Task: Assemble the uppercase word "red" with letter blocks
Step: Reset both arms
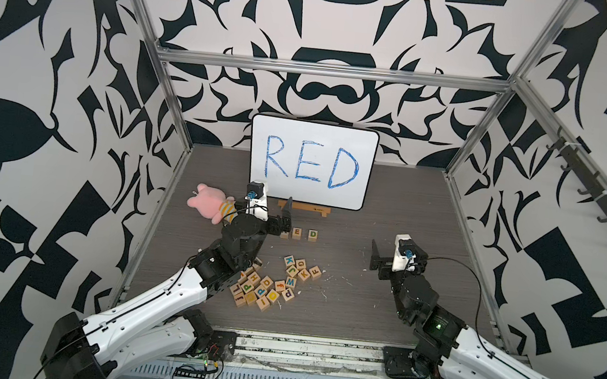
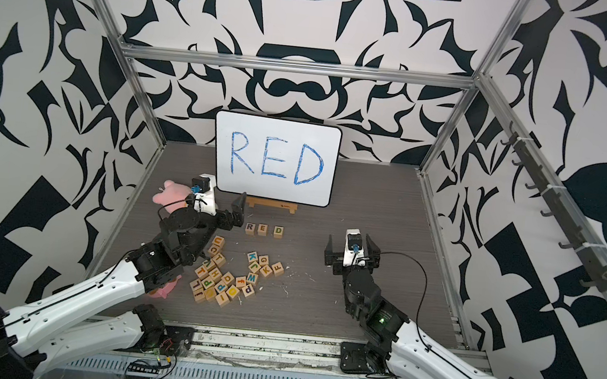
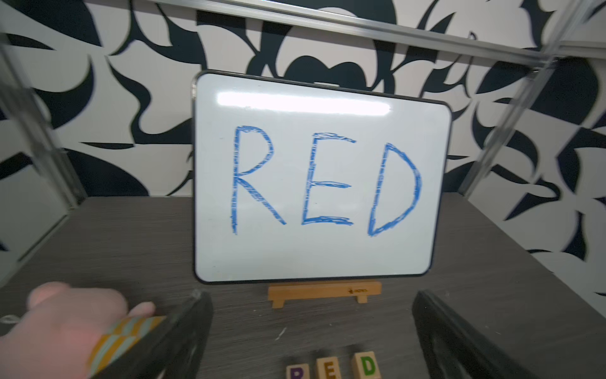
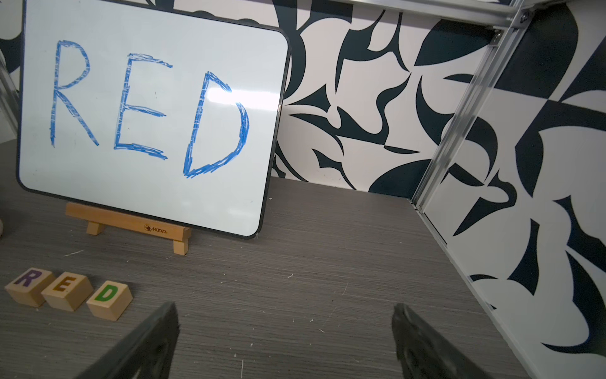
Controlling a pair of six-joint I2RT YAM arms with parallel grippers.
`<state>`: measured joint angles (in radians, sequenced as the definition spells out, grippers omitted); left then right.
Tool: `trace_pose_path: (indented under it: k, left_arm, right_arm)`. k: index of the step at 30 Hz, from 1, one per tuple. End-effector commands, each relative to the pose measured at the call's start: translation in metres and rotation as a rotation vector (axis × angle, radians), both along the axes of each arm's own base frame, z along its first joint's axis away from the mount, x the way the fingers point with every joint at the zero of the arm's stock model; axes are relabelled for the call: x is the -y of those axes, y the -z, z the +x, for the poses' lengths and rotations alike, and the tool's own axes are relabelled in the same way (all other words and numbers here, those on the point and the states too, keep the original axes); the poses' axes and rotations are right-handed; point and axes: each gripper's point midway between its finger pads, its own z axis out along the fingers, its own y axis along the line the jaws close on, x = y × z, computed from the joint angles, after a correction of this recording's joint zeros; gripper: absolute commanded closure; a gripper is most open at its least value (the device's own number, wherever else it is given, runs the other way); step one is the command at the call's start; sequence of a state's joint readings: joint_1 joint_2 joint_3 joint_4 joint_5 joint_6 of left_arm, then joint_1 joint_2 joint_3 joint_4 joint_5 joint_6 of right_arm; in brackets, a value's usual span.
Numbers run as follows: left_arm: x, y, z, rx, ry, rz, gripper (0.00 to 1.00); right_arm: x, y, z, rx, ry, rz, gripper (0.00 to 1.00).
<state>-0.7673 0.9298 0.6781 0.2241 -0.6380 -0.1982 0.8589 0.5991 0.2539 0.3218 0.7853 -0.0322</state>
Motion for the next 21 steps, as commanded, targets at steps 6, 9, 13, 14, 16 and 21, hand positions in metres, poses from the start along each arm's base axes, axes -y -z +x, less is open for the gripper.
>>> trace_pose_path:
  k: [6, 9, 13, 14, 16, 21]
  left_arm:
    - [-0.105, 0.035, 0.024, -0.065, -0.378, 0.036, 0.01]
    - [-0.136, 0.053, 0.024, -0.076, -0.494, 0.072, 0.01]
    - [-0.168, 0.069, 0.022, -0.120, -0.585, 0.119, 0.01]
    - [-0.178, 0.069, 0.021, -0.136, -0.617, 0.114, 0.01]
    - [-0.191, 0.071, 0.019, -0.158, -0.648, 0.092, 0.01]
    - [-0.230, 0.094, 0.015, -0.146, -0.795, 0.093, 0.01]
  right_arm:
    - [0.001, -0.024, 0.006, 0.102, 0.014, -0.145, 0.01]
    - [0.002, -0.018, 0.015, 0.091, 0.026, -0.171, 0.01]
    - [0.014, -0.005, 0.037, 0.030, 0.104, -0.186, 0.01]
    - [0.017, -0.003, 0.043, 0.014, 0.125, -0.185, 0.00]
    - [0.023, 0.004, 0.055, -0.012, 0.147, -0.190, 0.01]
    - [0.069, 0.031, 0.084, -0.078, 0.316, -0.070, 0.01]
